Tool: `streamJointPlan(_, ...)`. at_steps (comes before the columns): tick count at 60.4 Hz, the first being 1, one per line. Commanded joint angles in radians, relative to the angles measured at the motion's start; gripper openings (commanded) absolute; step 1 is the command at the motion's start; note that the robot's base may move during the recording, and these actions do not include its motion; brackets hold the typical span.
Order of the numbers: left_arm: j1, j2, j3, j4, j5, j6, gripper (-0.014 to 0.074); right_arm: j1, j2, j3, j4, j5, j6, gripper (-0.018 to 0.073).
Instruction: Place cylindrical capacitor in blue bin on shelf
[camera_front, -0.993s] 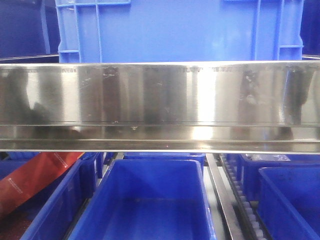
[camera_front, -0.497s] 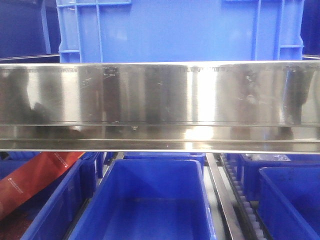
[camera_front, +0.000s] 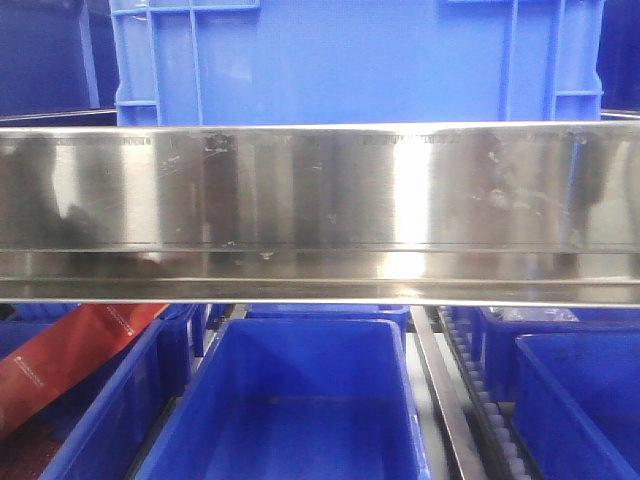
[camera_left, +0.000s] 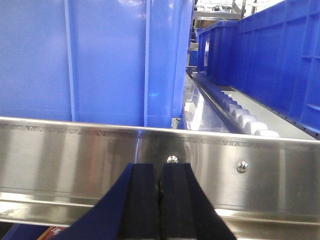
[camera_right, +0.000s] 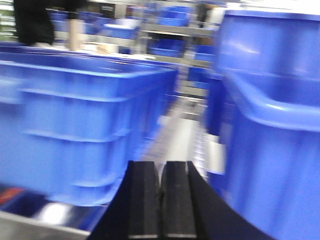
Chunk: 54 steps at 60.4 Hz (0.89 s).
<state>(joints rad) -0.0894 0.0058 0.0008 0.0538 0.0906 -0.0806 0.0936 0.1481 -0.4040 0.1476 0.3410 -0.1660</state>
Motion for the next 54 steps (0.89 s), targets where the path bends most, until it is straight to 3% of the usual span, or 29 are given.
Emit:
streamJointPlan(1,-0.006,-0.006,-0.001,0.005,-0.011,0.000,-0.0111,-0.087,-0.015,0.036,-0.011,-0.038,0.044,-0.0162)
streamJointPlan(8,-0.006,-0.006,-0.001,0.005,-0.011,0.000,-0.0111,-0.152,-0.070,0.130,-0.033,-0.093,0.092,-0.0162)
streamJointPlan(27,-0.006,-0.006,-0.001,0.005,-0.011,0.000,-0.0111,-0.154,-0.148,0.399,-0.048,-0.246,0.092,-0.0162)
streamJointPlan(31,-0.006,-0.006,-0.001,0.005,-0.011,0.000,-0.0111,-0.154,-0.148,0.404,-0.048,-0.302,0.092,-0.0162)
streamJointPlan(54,-0.006,-0.006,-0.001,0.005,-0.011,0.000,-0.0111,-0.154,-0.148,0.404,-0.089,-0.256,0.090,-0.0162)
